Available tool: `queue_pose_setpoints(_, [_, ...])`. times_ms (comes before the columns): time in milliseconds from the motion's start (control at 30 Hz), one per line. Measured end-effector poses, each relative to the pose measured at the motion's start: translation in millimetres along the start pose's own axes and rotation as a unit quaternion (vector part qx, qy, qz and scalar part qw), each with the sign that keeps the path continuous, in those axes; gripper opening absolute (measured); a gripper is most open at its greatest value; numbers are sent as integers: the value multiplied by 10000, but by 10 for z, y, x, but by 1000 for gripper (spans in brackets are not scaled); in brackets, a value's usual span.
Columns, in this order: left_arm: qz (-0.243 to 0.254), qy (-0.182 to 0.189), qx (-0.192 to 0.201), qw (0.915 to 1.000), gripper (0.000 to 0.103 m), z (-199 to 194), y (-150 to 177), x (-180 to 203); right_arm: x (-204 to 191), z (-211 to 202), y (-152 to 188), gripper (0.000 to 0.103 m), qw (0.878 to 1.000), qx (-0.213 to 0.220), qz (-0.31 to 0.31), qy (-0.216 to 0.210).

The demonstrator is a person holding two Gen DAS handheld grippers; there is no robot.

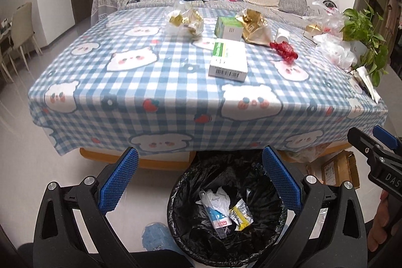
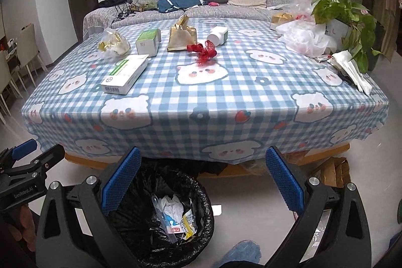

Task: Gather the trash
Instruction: 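Move both tools back over the table toward the medicine box and red net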

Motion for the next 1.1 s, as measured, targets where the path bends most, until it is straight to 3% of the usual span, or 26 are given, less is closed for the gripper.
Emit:
queue_pose_setpoints(467, [259, 141, 12, 9996, 97, 256, -544, 128, -75, 200, -521, 95, 9994, 170, -271, 115])
queue_pose_setpoints(900, [444, 206, -79, 9988, 97, 781, -1211, 136, -142, 850, -1167, 95, 10000, -3, 35, -63])
queue_pose_setpoints(1100, [437, 205, -228, 9986, 97, 1090, -1379, 126, -147, 1213, -1401, 95, 9999, -77, -83, 89])
Point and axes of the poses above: each gripper's, at about its wrist camera, not at the fingertips, and z roughly the way its jaws point, x to its right, y to its underside, the point moved 5 cm from there along z, roughly the way its jaws point, and after that the axes turned 9 degrees about z, right-handed, at the moved point
